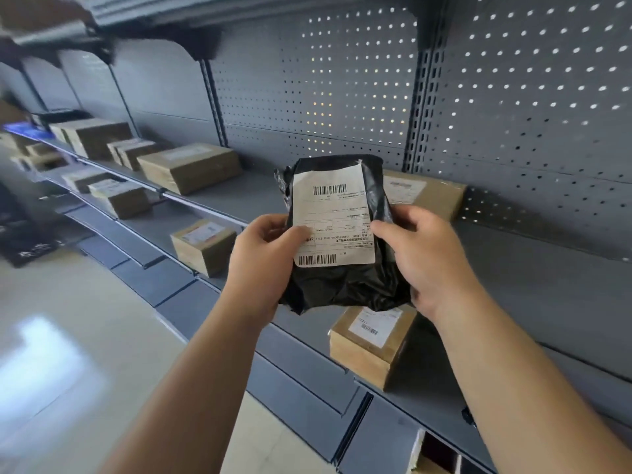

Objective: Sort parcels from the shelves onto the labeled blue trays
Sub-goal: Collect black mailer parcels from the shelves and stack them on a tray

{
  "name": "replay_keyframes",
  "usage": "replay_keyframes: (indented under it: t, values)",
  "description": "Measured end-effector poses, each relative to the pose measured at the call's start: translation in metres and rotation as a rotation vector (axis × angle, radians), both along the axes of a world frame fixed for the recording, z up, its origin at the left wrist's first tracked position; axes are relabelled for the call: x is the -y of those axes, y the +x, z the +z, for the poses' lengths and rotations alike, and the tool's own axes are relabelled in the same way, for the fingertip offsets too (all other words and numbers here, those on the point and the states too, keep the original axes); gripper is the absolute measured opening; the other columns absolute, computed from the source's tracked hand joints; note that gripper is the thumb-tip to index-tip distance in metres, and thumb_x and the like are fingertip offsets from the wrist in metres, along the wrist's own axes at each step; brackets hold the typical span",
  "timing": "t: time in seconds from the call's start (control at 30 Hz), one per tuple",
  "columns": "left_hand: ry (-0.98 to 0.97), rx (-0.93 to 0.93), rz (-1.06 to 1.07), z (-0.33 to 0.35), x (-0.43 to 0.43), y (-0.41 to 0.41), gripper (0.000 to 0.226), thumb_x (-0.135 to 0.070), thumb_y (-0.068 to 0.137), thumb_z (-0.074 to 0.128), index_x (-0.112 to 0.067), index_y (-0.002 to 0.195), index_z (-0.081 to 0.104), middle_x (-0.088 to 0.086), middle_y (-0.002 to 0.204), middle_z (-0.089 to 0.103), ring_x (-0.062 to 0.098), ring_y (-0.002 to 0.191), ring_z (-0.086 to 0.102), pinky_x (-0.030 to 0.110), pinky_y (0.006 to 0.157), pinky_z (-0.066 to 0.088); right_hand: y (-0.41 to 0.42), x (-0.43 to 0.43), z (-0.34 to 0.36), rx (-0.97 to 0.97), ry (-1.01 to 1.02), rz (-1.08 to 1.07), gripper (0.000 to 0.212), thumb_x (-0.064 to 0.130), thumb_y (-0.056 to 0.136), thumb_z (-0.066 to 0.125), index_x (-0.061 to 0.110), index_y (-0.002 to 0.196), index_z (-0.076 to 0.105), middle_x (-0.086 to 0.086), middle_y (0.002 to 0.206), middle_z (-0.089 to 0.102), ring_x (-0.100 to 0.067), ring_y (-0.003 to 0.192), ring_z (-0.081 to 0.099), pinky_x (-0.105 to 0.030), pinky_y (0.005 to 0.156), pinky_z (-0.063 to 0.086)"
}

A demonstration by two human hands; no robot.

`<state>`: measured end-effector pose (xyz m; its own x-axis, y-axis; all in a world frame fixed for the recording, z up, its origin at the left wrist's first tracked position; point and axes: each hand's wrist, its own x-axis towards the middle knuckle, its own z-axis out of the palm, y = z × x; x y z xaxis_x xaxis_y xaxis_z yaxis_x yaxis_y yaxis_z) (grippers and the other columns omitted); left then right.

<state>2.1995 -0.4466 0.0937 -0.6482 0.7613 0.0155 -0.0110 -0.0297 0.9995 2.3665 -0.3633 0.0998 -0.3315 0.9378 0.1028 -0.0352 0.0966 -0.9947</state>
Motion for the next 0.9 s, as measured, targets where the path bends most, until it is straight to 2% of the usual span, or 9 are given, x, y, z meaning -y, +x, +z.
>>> replay_keyframes:
  t: [0.1,0.2,0.33,0.53,0.67,0.9]
  values:
    - [0.003,0.003,0.071,-0.006,0.025,-0.050,0.014,-0.014,0.091,0.072,-0.014,0.105,0.070,0.005,0.094,0.080,0.023,0.086,0.078,0.046,0.080,0.064,-0.057,0.012,-0.006,0.025,0.019,0.057,0.016,0.019,0.095,0.066,0.025,0.109,0.073,0.010,0.095,0.079,-0.009,0.084,0.076,-0.032,0.071,0.064]
    - [-0.005,0.011,0.149,-0.014,0.051,-0.098,0.015,-0.015,0.090,0.072,-0.015,0.104,0.070,0.007,0.097,0.079,0.025,0.087,0.078,0.046,0.080,0.064,-0.114,0.026,-0.014,0.017,0.009,0.120,0.018,0.016,0.094,0.067,0.020,0.110,0.073,0.006,0.097,0.079,-0.013,0.086,0.077,-0.032,0.069,0.063]
    - [-0.020,-0.001,0.281,-0.031,0.086,-0.155,0.010,-0.012,0.089,0.071,-0.015,0.099,0.071,0.008,0.095,0.079,0.020,0.080,0.078,0.038,0.072,0.064,-0.188,0.045,-0.031,0.030,-0.036,0.222,0.018,0.014,0.094,0.067,0.018,0.111,0.072,0.002,0.096,0.080,-0.018,0.086,0.077,-0.035,0.069,0.064]
    - [-0.064,0.030,0.448,-0.053,0.120,-0.228,0.014,-0.016,0.085,0.073,-0.016,0.099,0.071,0.005,0.097,0.079,0.026,0.088,0.077,0.053,0.082,0.063,-0.282,0.057,-0.049,0.063,-0.077,0.386,0.015,0.007,0.093,0.065,0.020,0.096,0.073,0.000,0.093,0.080,-0.020,0.085,0.078,-0.043,0.078,0.064]
    - [-0.087,0.052,0.540,-0.063,0.124,-0.274,0.012,-0.015,0.089,0.071,-0.015,0.101,0.070,0.005,0.101,0.078,0.025,0.090,0.077,0.052,0.082,0.063,-0.347,0.049,-0.063,0.084,-0.106,0.471,0.016,0.009,0.091,0.066,0.017,0.103,0.074,-0.002,0.096,0.080,-0.024,0.088,0.078,-0.047,0.082,0.063]
    - [-0.098,0.028,0.680,-0.063,0.104,-0.365,0.017,-0.020,0.085,0.071,-0.016,0.101,0.068,0.007,0.103,0.077,0.027,0.092,0.076,0.052,0.083,0.063,-0.466,0.015,-0.066,0.099,-0.124,0.634,0.021,0.014,0.094,0.065,0.018,0.114,0.072,-0.002,0.099,0.079,-0.022,0.088,0.077,-0.040,0.073,0.065]
